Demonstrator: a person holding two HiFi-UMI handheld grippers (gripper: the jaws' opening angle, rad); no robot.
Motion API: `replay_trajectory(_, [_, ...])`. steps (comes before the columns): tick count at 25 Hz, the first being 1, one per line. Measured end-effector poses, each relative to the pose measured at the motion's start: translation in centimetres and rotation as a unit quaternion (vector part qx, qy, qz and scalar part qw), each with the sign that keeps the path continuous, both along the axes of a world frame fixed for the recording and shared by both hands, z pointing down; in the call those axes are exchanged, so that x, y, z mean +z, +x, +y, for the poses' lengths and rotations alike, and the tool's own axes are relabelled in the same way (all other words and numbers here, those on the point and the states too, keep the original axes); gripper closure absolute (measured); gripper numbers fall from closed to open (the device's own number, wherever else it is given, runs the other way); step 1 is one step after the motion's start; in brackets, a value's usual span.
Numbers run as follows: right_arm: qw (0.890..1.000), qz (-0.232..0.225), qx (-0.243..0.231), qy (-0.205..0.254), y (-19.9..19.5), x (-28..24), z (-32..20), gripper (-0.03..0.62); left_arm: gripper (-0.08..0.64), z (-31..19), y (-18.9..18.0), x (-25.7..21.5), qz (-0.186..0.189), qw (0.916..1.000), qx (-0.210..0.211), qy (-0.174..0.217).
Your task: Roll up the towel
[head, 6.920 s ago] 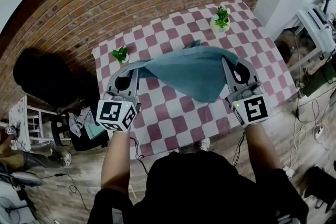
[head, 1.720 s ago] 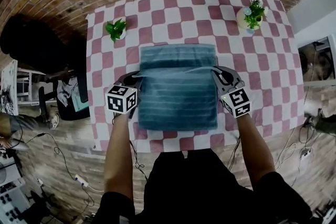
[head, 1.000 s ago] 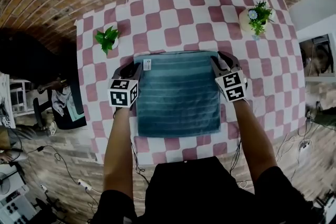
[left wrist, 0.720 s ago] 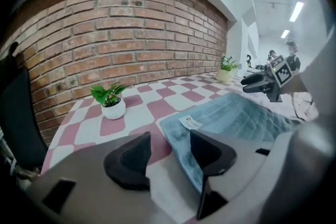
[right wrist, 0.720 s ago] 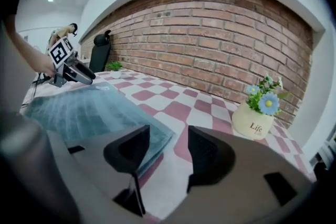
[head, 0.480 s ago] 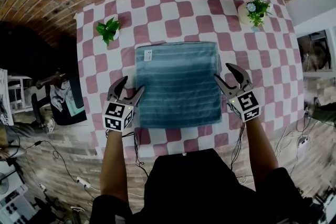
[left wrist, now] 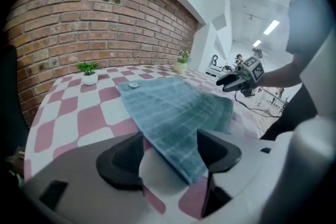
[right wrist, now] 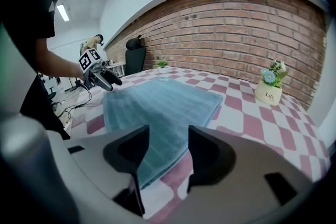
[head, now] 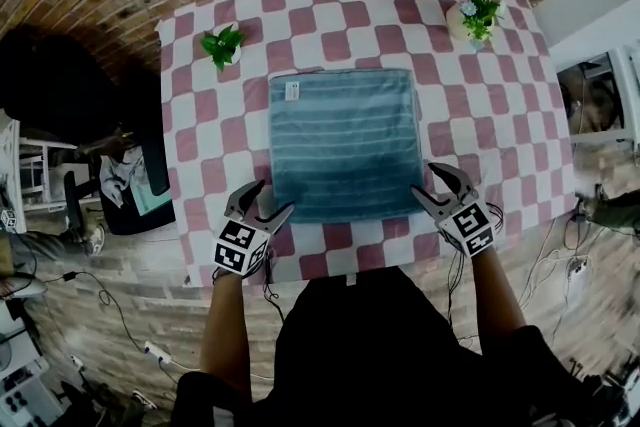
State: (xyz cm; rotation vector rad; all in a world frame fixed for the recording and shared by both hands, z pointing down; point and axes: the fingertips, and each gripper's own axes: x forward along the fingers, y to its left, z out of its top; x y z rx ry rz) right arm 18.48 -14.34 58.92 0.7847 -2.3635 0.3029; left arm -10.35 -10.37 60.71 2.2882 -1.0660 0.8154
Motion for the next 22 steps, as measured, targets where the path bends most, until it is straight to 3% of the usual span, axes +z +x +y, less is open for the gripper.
replay_trajectory(9, [0.998, 0.014, 0.043, -0.048, 1.4, 1.9, 6.2, 0.379, 0.258, 6.9, 0.7, 2.4, -0.022, 0.9985, 0.036, -0.034])
replay_trajectory(15, [0.991, 0.016, 0.095, -0.095, 2.1, 4.1, 7.5, 0.380, 0.297, 8.1, 1.1, 3.3, 0.009, 0.9986, 0.016, -0.050])
replay_trajectory(19, [0.984, -0.006, 0.124, -0.125, 2.4, 4.8, 8.1, 0.403, 0.328, 8.0, 0.9, 3.4, 0.018, 0.9986, 0.000, -0.050])
replay_trajectory(22, [0.977, -0.053, 0.145, -0.149, 2.4, 4.7, 7.9, 0.408, 0.336, 7.7, 0.9, 3.2, 0.030, 0.9978, -0.021, -0.056])
